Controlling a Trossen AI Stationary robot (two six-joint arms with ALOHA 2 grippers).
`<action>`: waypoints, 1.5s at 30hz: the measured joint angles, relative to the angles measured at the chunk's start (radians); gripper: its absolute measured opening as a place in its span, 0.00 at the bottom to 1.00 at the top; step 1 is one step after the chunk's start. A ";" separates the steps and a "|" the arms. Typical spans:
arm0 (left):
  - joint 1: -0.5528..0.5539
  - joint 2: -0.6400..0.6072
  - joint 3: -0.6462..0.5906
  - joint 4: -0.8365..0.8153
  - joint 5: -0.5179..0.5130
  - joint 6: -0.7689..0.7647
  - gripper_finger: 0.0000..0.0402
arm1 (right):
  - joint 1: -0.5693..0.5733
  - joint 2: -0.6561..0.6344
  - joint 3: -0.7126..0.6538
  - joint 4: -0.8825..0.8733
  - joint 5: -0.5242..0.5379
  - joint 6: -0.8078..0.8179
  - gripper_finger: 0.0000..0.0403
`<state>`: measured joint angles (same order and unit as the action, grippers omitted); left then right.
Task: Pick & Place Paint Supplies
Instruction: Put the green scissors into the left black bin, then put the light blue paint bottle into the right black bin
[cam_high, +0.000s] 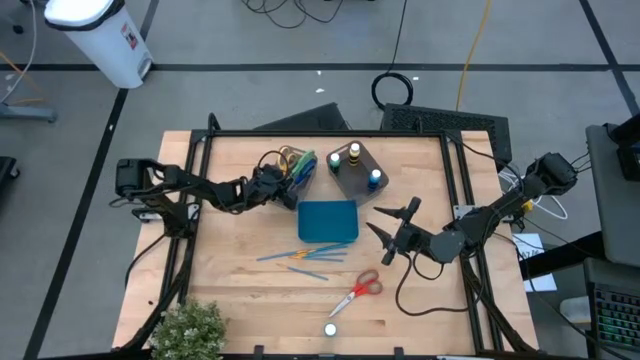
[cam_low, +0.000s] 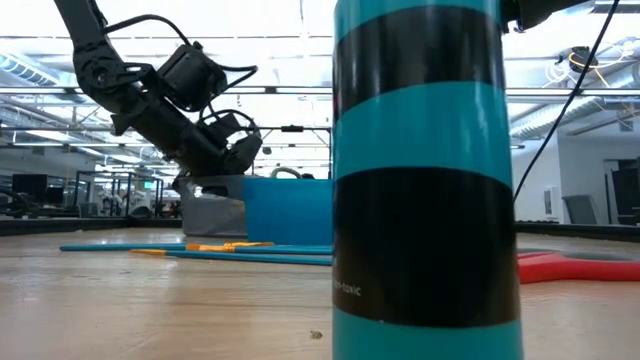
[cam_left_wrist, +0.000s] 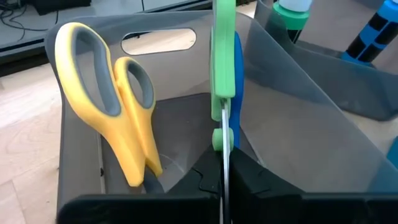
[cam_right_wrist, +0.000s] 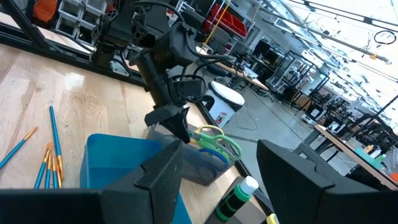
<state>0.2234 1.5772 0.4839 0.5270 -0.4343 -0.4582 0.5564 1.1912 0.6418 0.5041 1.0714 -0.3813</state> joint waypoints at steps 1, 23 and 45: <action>0.000 0.000 0.000 0.000 0.000 -0.006 0.04 | 0.000 0.000 0.000 0.000 0.000 0.000 0.49; -0.018 0.000 0.000 0.000 -0.002 0.018 0.54 | 0.000 0.000 0.000 0.000 0.000 0.000 0.49; -0.018 -0.105 0.000 -0.077 -0.004 0.053 0.71 | 0.000 0.000 0.000 -0.005 0.001 0.002 0.49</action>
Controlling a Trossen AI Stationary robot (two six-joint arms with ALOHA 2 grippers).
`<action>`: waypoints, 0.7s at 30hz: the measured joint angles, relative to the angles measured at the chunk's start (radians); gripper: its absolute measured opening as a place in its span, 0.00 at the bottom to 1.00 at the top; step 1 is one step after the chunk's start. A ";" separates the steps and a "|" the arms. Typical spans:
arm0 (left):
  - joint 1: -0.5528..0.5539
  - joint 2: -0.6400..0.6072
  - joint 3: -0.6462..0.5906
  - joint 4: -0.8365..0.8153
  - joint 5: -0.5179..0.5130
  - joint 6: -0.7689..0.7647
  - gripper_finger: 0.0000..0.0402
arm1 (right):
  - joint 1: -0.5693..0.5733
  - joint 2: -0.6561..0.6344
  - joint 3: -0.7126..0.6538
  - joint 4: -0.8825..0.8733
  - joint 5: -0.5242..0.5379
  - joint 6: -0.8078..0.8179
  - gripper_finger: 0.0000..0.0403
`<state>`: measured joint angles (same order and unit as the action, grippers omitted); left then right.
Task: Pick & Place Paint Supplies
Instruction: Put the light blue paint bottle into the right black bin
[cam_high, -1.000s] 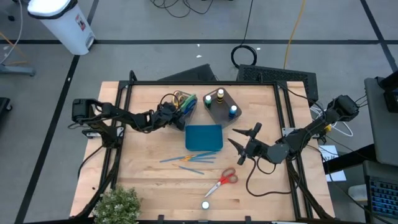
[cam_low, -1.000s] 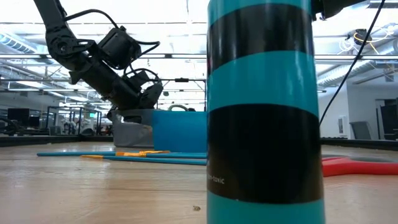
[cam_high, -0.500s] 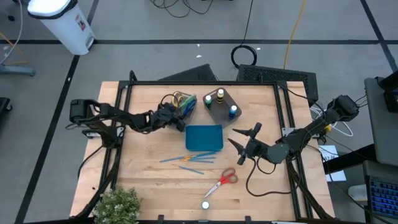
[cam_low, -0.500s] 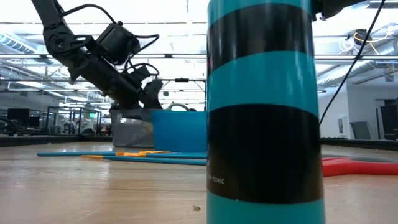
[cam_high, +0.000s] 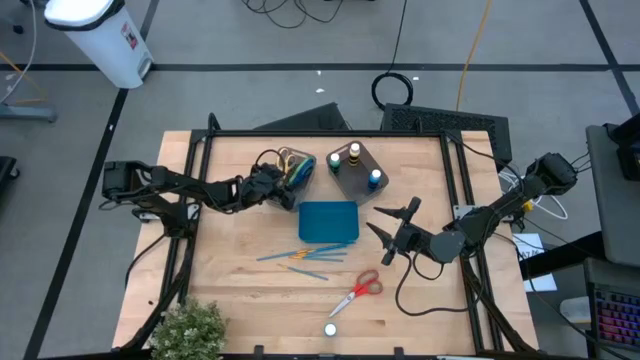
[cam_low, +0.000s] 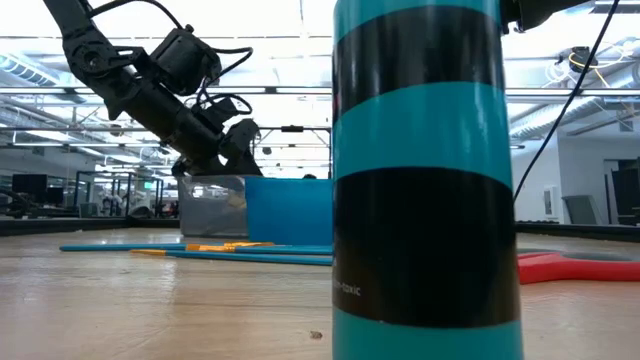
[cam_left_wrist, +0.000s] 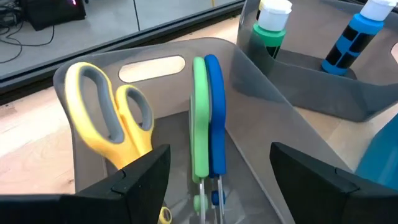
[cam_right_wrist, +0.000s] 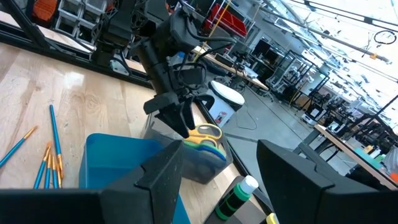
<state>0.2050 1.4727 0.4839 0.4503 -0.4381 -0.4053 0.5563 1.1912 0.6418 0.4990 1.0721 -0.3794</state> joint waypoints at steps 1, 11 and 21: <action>0.000 0.000 0.000 -0.001 0.000 -0.001 0.71 | 0.000 0.000 0.000 0.000 0.000 0.000 0.49; 0.000 0.000 0.000 0.087 0.049 -0.019 0.71 | 0.000 0.000 0.000 -0.003 0.000 0.000 0.49; -0.023 -0.083 0.000 0.097 0.142 -0.010 0.71 | 0.000 0.000 0.000 -0.003 0.000 0.001 0.49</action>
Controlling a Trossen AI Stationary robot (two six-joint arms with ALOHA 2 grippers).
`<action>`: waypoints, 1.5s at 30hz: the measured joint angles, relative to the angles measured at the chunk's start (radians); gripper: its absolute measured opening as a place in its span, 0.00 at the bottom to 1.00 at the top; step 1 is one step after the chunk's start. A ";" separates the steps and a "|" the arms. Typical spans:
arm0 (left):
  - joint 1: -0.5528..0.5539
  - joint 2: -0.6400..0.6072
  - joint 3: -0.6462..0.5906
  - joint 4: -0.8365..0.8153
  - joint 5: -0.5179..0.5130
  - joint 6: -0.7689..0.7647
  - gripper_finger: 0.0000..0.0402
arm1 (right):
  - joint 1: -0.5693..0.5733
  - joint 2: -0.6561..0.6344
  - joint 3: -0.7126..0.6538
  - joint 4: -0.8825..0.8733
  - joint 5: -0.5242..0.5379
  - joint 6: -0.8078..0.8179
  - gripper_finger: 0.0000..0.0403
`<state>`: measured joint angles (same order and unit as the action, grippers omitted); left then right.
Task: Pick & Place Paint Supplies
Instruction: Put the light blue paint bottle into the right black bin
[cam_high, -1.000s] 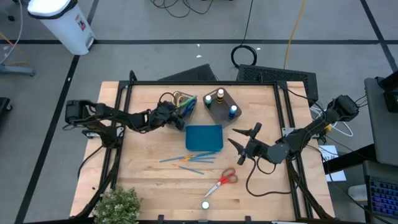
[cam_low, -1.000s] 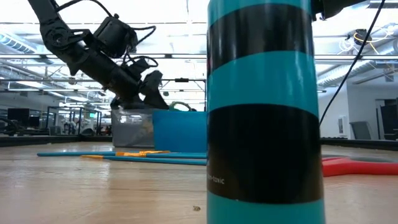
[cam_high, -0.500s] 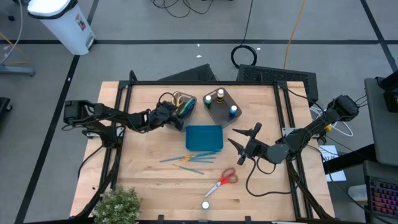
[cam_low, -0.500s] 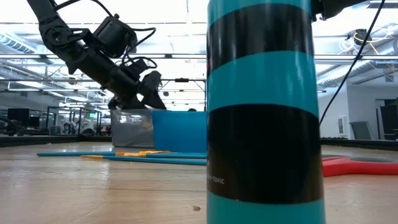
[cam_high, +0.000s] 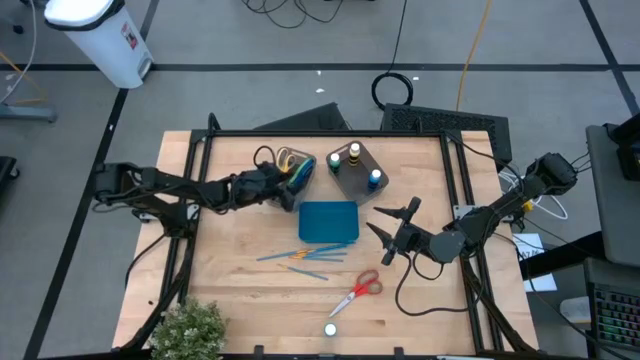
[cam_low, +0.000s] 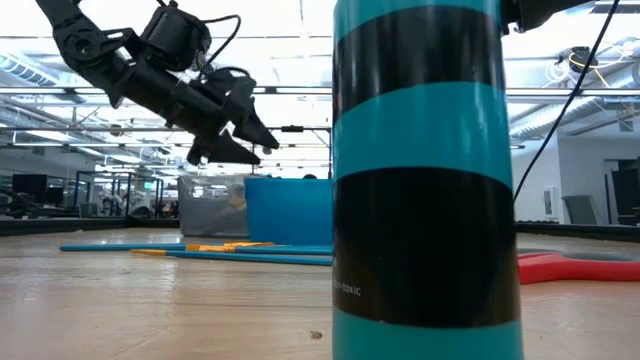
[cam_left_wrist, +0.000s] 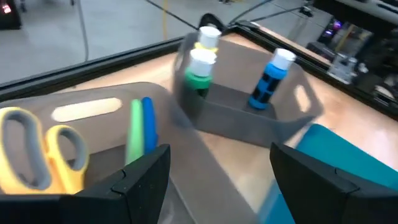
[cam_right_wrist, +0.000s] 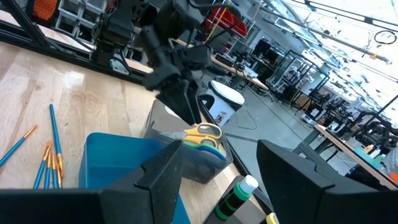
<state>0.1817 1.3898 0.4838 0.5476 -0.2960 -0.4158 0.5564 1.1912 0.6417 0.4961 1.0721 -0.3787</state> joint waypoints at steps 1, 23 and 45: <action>-0.011 -0.008 0.000 0.002 0.001 0.012 0.71 | 0.000 0.000 0.000 0.000 0.000 0.000 0.49; -0.171 -0.039 0.028 0.084 -0.019 0.133 0.71 | 0.000 0.000 0.000 0.001 -0.002 0.000 0.49; -0.170 -0.038 0.028 0.084 -0.019 0.132 0.71 | -0.134 0.000 0.000 -0.069 -0.729 0.319 0.49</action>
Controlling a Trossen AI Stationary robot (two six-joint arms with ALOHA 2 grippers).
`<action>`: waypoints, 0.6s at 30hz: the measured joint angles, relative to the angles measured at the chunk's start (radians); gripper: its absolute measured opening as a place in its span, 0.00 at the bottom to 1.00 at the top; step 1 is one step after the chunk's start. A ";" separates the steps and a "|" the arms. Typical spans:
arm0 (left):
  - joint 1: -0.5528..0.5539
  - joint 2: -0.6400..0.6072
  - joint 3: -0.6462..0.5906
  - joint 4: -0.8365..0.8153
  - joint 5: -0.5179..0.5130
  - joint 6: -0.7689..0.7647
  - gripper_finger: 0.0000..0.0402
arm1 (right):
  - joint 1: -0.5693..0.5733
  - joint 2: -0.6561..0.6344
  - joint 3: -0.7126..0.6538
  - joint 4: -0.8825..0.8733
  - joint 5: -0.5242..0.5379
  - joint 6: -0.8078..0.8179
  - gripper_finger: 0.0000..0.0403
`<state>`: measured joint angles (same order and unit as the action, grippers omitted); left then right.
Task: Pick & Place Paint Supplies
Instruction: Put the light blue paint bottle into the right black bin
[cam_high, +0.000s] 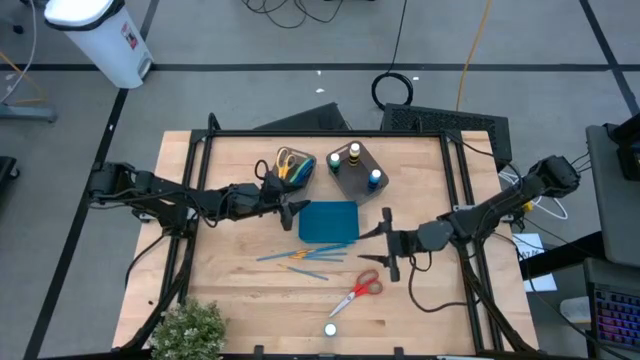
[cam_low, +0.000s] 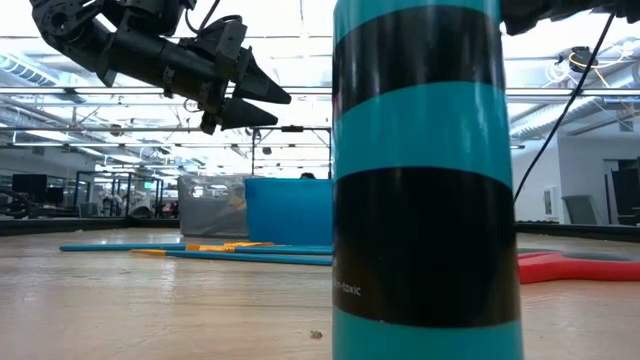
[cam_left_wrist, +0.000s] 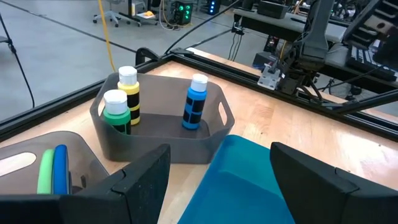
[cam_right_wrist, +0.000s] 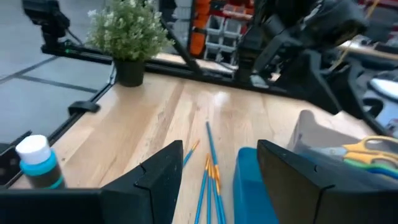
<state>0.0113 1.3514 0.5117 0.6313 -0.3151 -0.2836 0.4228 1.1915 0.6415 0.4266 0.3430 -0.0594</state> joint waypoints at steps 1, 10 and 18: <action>0.000 0.000 0.000 0.000 0.000 0.000 0.71 | -0.003 0.000 0.000 -0.007 -0.004 0.004 0.49; 0.000 0.000 0.000 -0.003 0.000 0.000 0.71 | 0.003 -0.026 0.000 -0.048 -0.004 -0.009 0.49; 0.000 0.000 0.000 -0.007 0.000 0.000 0.71 | 0.033 -0.165 0.000 -0.191 -0.002 -0.001 0.49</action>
<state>0.0113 1.3518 0.5121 0.6242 -0.3153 -0.2840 0.4561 1.0265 0.6415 0.2358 0.3408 -0.0605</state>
